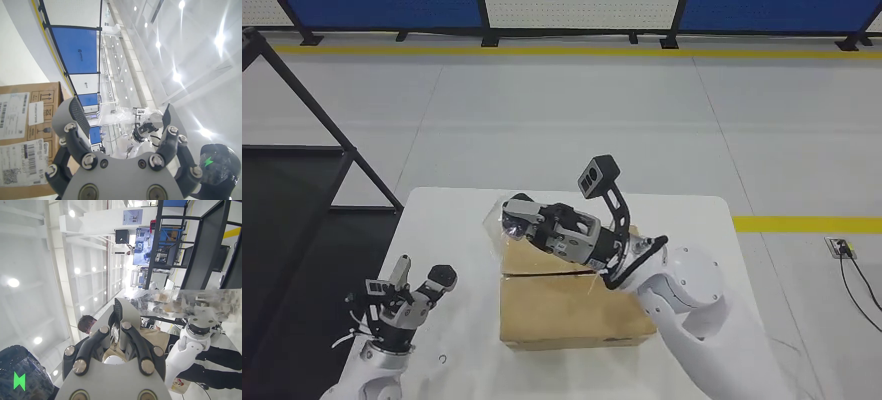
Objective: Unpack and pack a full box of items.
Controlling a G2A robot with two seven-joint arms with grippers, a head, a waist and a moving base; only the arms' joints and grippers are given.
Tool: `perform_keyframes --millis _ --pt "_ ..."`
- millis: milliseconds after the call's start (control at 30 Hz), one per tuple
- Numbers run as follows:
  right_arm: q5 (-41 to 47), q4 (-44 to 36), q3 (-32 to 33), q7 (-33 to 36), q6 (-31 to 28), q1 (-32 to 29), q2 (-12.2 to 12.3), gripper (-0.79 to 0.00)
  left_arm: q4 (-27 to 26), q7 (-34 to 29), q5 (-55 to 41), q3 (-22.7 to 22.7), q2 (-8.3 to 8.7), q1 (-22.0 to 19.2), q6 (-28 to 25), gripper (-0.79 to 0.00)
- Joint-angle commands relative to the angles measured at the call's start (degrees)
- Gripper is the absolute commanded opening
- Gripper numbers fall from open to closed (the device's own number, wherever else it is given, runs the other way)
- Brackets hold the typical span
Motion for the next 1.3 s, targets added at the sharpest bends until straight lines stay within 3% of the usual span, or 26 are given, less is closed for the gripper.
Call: perform_keyframes --millis 0,300,1267 --pt "-0.1 -0.8 -0.2 -1.3 0.5 -1.0 -0.1 -0.785 0.7 1.0 1.9 0.5 -0.08 -0.6 -1.6 0.000" --pt "1.3 -2.3 -0.8 -6.8 1.7 -3.7 -0.9 -0.785 3.6 4.7 5.4 2.6 -0.53 -3.0 -6.0 0.000" --pt "1.1 -3.8 1.9 -9.7 -2.4 -11.8 -1.9 -0.785 4.4 4.4 6.0 4.0 -0.81 -4.0 -6.4 0.000"
